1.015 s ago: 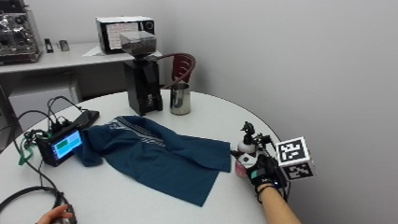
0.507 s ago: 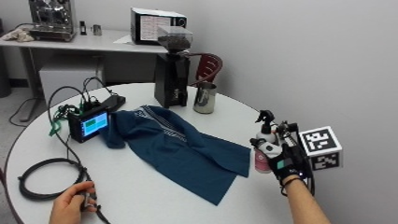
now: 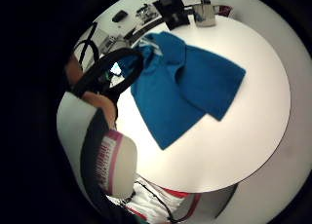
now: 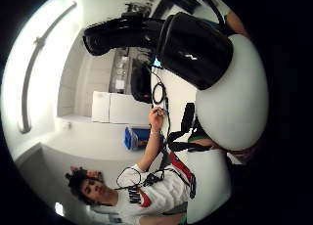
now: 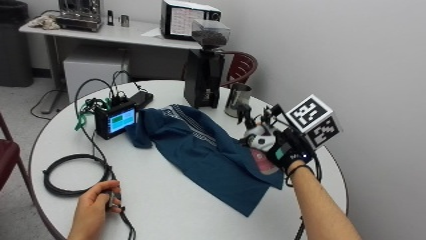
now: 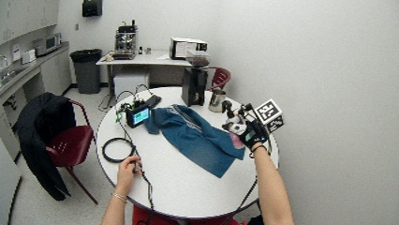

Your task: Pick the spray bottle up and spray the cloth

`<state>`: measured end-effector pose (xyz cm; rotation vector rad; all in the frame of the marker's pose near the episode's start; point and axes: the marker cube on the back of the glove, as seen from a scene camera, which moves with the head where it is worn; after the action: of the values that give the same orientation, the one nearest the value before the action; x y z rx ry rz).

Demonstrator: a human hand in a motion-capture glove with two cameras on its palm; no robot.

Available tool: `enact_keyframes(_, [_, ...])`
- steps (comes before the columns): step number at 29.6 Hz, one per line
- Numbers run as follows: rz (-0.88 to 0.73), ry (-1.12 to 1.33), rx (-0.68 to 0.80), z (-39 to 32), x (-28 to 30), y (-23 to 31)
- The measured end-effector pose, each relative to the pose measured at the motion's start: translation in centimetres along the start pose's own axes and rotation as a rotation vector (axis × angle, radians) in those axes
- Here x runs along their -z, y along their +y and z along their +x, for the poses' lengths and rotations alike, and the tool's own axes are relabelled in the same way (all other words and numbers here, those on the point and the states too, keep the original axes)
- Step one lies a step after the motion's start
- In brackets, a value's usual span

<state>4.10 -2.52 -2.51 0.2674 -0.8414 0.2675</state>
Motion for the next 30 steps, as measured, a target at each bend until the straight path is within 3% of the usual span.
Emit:
enact_keyframes(5, [-0.112,0.047,-0.040,2.1,-3.4,-0.3])
enact_keyframes(13, [-0.015,0.080,0.086,-5.7,2.0,-1.5])
enact_keyframes(22, [-0.158,0.064,-0.131,4.0,-1.4,1.0])
enact_keyframes(30, [-0.061,0.153,-0.016,-4.9,4.9,-0.6])
